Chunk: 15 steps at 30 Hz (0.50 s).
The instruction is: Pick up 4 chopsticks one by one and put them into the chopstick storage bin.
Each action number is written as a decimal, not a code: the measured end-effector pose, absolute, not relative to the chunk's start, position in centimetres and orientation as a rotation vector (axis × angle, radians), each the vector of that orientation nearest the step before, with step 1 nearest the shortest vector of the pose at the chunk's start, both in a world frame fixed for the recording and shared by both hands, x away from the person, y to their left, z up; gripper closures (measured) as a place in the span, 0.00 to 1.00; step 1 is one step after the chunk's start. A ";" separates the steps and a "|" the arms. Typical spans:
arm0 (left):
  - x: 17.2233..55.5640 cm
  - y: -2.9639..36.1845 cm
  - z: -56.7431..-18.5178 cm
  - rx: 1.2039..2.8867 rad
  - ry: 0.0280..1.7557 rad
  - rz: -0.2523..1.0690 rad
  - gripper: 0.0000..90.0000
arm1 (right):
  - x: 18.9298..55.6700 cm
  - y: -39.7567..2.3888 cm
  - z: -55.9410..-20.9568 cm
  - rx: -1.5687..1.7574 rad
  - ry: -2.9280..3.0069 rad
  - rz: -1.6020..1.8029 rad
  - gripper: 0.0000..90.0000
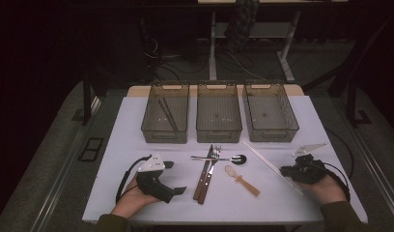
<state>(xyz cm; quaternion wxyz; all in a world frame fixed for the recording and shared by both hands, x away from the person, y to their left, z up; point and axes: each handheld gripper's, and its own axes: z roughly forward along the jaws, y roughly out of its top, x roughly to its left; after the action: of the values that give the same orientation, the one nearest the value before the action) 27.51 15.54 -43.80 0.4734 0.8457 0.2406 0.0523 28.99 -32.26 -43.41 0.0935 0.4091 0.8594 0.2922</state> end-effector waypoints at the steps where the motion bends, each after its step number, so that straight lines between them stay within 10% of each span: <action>1: 27.5 15.5 -43.8 2.070 0.588 0.128 0.00 | 29.0 -32.3 -43.4 1.216 2.549 0.868 0.92; 15: 27.5 15.4 -43.9 2.075 0.587 0.122 0.00 | 29.5 -32.5 -43.9 1.206 2.554 0.854 0.90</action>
<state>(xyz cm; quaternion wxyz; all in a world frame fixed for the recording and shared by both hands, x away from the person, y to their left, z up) 27.53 15.45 -43.87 0.4714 0.8472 0.2397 0.0499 29.52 -32.53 -43.93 0.0954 0.4069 0.8616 0.2882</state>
